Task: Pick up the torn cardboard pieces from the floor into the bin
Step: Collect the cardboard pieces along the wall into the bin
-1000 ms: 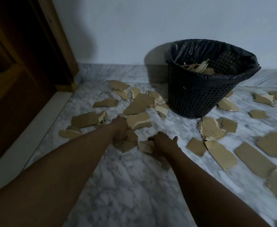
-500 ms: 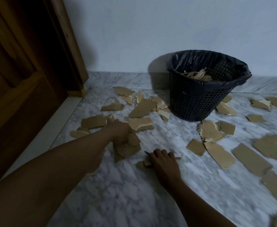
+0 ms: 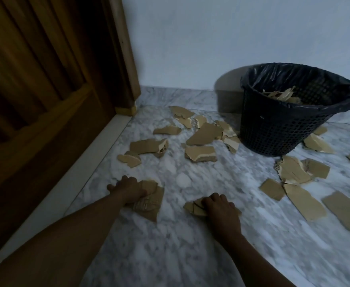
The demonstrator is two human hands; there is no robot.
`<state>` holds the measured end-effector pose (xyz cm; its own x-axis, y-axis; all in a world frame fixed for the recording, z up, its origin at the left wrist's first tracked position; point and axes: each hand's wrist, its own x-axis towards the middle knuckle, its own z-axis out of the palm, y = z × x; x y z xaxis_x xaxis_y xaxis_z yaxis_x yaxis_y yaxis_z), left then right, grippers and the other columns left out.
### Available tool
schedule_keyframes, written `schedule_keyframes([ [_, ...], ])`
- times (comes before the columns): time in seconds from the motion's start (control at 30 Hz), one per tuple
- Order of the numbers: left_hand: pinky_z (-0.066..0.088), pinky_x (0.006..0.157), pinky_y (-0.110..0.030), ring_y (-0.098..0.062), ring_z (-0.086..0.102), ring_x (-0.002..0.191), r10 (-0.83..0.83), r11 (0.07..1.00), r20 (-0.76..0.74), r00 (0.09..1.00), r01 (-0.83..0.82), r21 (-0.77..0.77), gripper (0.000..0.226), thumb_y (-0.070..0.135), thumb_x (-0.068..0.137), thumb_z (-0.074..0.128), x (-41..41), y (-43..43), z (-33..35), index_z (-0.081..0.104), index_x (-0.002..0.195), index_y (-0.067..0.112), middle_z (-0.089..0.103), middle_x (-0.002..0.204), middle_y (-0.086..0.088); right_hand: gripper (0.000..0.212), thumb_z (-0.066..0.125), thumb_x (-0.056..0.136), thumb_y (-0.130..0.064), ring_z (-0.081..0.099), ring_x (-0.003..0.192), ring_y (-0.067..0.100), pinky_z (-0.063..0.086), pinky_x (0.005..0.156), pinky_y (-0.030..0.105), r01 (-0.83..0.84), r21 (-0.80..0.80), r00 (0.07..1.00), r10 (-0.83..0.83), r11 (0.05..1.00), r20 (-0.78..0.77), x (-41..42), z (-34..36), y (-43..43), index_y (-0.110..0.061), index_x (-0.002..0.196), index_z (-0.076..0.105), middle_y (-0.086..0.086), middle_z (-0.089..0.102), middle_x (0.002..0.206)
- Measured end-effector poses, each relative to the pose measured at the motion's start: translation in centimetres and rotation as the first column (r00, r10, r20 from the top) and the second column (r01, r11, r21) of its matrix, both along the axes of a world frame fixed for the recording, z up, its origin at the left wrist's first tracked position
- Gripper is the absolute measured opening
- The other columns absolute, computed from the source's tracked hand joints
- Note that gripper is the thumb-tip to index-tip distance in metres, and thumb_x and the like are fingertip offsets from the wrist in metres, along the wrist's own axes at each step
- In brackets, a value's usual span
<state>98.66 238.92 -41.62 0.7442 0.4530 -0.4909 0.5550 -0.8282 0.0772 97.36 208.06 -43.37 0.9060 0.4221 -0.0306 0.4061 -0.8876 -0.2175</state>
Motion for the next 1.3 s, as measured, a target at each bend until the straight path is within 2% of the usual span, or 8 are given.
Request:
schedule_keyframes([
  [0.3,0.043,0.103,-0.035,-0.034,0.044,0.132,0.056,0.991,0.016,0.998,-0.054,-0.122,0.1,0.049,0.079,0.075,0.7,-0.4,0.4,0.025,0.147,-0.005,0.038,0.148,-0.022,0.021,0.049,0.1,-0.025,0.05,0.103,0.016,0.04,0.086,0.035,0.049,0.064,0.994,-0.043,0.997,-0.098,2.2,2.2,1.1,-0.031,0.113,0.064,-0.005,0.055,0.112],
  [0.47,0.049,0.089,-0.039,-0.033,0.06,0.109,-0.222,0.971,-0.034,0.974,0.218,-0.099,0.058,0.042,0.088,0.067,4.4,-1.0,1.8,0.054,0.121,-0.004,0.06,0.121,-0.021,0.009,0.058,0.096,-0.031,0.054,0.096,0.019,0.04,0.092,0.048,0.127,0.039,0.987,-0.122,0.991,-0.101,6.4,4.6,2.0,-0.029,0.096,0.067,-0.007,0.05,0.089],
  [0.6,0.029,0.109,-0.046,-0.034,0.042,0.129,-0.521,0.851,-0.036,0.853,0.522,0.061,0.045,0.04,0.098,0.049,7.9,-2.9,2.0,0.054,0.128,0.007,0.048,0.14,-0.015,0.007,0.061,0.093,-0.032,0.053,0.087,0.017,0.034,0.099,0.053,0.086,0.001,0.961,-0.083,0.996,-0.262,10.3,4.7,3.0,-0.029,0.087,0.062,-0.01,0.049,0.076],
  [0.8,0.032,0.102,-0.052,-0.036,0.028,0.131,-0.663,0.725,0.043,0.748,0.626,0.286,0.047,0.039,0.086,0.066,12.6,-2.9,1.6,0.059,0.125,0.013,0.024,0.15,-0.012,0.029,0.057,0.095,-0.038,0.034,0.129,0.032,0.03,0.102,0.057,-0.108,-0.186,0.994,0.099,0.977,-0.055,16.3,3.9,6.2,-0.026,0.119,0.065,0.007,0.041,0.14],
  [0.93,0.015,0.117,-0.054,-0.037,0.005,0.147,-0.627,0.762,-0.07,0.776,0.629,0.153,0.055,0.049,0.085,0.068,15.6,-1.6,1.3,0.059,0.128,0.016,0.005,0.162,-0.014,0.038,0.058,0.095,-0.038,0.004,0.149,0.033,0.012,0.11,0.071,-0.142,-0.177,0.966,0.097,0.974,-0.24,21.7,2.4,7.7,-0.029,0.131,0.061,0.002,0.012,0.163],
  [1.0,0.002,0.119,-0.059,-0.038,-0.005,0.149,-0.637,0.741,-0.174,0.751,0.659,0.128,0.064,0.059,0.082,0.065,17.3,-1.3,1.3,0.059,0.129,0.016,0.01,0.162,-0.019,0.048,0.064,0.091,-0.038,0.009,0.149,0.034,0.018,0.113,0.069,-0.144,-0.246,0.941,0.055,0.959,-0.335,23.8,1.4,8.1,-0.023,0.136,0.056,0.005,0.014,0.163],
  [1.1,0.024,0.117,-0.051,-0.036,0.01,0.149,-0.609,0.769,-0.252,0.753,0.637,0.046,0.078,0.065,0.079,0.066,18.6,-1.0,1.3,0.052,0.14,0.018,0.009,0.163,-0.013,0.058,0.078,0.077,-0.039,0.044,0.123,0.036,0.046,0.102,0.051,-0.226,-0.357,0.921,0.079,0.906,-0.382,25.3,0.5,8.9,-0.009,0.124,0.062,0.017,0.037,0.141],
  [1.3,0.034,0.111,-0.038,-0.032,0.019,0.148,-0.63,0.755,-0.198,0.751,0.652,0.075,0.083,0.064,0.076,0.07,18.4,-1.7,1.8,0.049,0.142,0.02,-0.008,0.164,-0.013,0.056,0.076,0.08,-0.032,0.045,0.116,0.035,0.045,0.09,0.037,-0.149,-0.27,0.946,0.057,0.951,-0.319,24.5,0.5,8.6,-0.012,0.13,0.059,0.018,0.042,0.131],
])
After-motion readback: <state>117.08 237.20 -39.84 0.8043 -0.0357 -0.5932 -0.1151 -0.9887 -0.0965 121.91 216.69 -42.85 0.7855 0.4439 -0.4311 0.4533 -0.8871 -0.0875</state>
